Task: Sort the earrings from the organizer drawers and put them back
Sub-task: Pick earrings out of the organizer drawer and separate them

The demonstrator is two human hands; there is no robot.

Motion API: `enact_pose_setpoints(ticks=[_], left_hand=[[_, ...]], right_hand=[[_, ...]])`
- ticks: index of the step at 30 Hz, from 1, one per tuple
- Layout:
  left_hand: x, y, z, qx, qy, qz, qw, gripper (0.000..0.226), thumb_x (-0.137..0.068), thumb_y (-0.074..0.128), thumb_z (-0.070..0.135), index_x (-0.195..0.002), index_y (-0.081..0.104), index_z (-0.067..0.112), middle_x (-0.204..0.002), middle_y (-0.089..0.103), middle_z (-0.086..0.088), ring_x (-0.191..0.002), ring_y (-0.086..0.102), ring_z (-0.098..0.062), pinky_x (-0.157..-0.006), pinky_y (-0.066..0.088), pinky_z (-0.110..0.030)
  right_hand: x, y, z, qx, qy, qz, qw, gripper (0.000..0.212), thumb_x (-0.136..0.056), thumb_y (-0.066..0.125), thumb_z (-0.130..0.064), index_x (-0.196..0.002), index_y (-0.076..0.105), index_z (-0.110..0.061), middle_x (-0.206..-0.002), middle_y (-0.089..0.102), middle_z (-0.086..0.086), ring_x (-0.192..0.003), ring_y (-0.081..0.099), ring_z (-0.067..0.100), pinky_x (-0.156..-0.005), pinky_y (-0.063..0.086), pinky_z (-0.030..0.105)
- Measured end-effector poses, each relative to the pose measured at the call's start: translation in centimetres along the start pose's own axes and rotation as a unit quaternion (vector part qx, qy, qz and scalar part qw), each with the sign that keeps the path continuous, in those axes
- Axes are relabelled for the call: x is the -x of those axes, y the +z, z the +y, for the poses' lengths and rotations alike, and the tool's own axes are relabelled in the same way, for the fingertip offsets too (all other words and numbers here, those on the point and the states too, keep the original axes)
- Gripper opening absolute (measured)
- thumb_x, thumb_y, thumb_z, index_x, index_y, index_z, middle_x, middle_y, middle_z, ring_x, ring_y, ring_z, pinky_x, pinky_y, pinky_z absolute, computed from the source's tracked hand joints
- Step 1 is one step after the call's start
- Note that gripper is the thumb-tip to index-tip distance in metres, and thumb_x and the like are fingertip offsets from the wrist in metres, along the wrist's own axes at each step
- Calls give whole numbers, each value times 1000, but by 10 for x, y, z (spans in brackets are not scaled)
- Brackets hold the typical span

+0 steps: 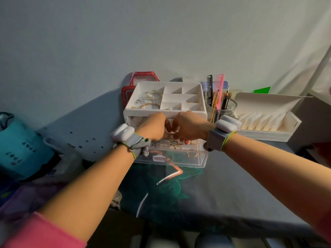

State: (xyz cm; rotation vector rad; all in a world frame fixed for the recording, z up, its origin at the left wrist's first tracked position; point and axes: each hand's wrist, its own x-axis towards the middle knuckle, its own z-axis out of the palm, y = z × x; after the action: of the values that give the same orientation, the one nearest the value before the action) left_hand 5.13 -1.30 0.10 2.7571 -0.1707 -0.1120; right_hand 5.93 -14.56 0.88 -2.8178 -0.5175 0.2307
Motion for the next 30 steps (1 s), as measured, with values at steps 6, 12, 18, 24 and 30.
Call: enact_pose_setpoints(ticks=[6,12,18,24,30], left_hand=[[-3,4,-2,3,0,1,1000,31,-77,79,15,-107,72,19,-98,71,-5,-87,65,-23,-84,55,-36],[-2,2,-2,0,12,-4,1000,29,-74,80,13,-102,72,14,-93,70,-6,-81,63,-22,-73,51,-29],[-3,4,-1,-12,11,-6,1000,26,-76,79,15,-101,71,14,-97,71,-7,-87,66,-25,-80,56,-35],[-2,1,2,-13,-5,-37,999,22,-79,77,13,-99,71,8,-94,70,-6,-75,62,-20,-61,50,-28],[1,0,2,6,-7,-45,999,22,-81,76,15,-101,67,10,-82,58,2,-61,48,-8,-47,36,-20]], right_hand=[[-3,2,-1,68,-10,-13,998,23,-83,72,-14,-104,71,-7,-90,75,5,-76,71,17,-76,58,28],[-7,4,-4,75,6,-28,997,16,-86,69,-12,-101,72,-8,-88,76,3,-72,70,12,-78,59,25],[3,0,-3,60,-34,5,998,16,-84,69,-16,-97,70,-7,-83,72,5,-68,67,16,-69,57,28],[8,-2,-6,22,-34,1,999,18,-91,63,-15,-104,68,-4,-94,73,11,-80,70,21,-80,58,30],[14,-4,-7,-26,-27,-6,999,14,-90,63,-13,-100,67,-3,-87,73,11,-66,67,18,-65,56,24]])
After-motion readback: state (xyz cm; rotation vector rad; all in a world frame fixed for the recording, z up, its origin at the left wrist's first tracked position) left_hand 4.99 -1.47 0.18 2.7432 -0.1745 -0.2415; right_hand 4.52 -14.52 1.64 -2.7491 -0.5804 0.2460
